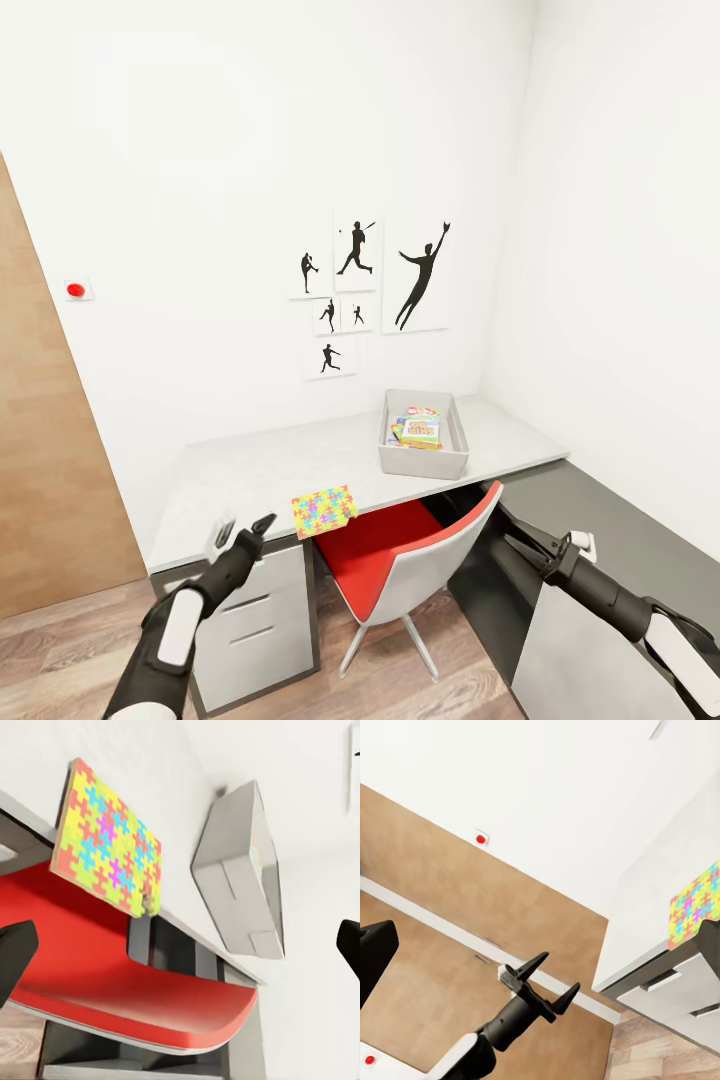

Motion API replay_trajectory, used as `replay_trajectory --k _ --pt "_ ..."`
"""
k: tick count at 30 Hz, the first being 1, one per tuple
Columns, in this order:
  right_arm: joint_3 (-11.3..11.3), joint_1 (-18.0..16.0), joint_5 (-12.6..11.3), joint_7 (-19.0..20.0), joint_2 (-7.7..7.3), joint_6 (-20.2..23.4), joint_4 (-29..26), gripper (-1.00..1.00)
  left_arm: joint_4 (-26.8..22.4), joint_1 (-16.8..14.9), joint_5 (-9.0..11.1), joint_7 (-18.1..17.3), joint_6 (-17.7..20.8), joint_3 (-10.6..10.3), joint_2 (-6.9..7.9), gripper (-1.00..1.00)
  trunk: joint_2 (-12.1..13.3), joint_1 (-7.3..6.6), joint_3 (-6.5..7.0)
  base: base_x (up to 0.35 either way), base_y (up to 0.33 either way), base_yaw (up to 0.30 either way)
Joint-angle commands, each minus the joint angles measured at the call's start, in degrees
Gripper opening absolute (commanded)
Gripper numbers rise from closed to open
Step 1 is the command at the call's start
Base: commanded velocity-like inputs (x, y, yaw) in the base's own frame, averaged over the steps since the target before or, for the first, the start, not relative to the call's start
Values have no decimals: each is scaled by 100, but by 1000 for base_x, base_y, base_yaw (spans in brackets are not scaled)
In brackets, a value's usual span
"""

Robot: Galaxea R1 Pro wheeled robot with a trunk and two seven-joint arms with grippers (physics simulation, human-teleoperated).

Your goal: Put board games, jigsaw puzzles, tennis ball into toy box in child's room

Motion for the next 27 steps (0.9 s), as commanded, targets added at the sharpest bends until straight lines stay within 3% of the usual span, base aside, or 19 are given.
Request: replay_trajectory --k 1,7,9,20,27 --pt "19 -3 -58 -1 -7 43 3 100 82 -41 109 55 15 23 -7 100 -4 2 -2 0 0 0" --pt "4 -3 -64 0 -7 46 -2 100 617 -241 567 424 -255 -2 -7 100 -4 2 -2 0 0 0" --pt "1 -3 -64 0 -7 46 -20 100 739 -277 628 497 -325 -7 -7 100 -4 2 -2 0 0 0" --pt "-4 -3 -61 0 -15 54 -188 100 1789 -834 733 712 -494 -35 -7 100 -4 2 -2 0 0 0" --pt "-4 -3 -61 3 -16 55 -202 100 2032 -1039 725 723 -502 -36 -7 100 -4 2 -2 0 0 0"
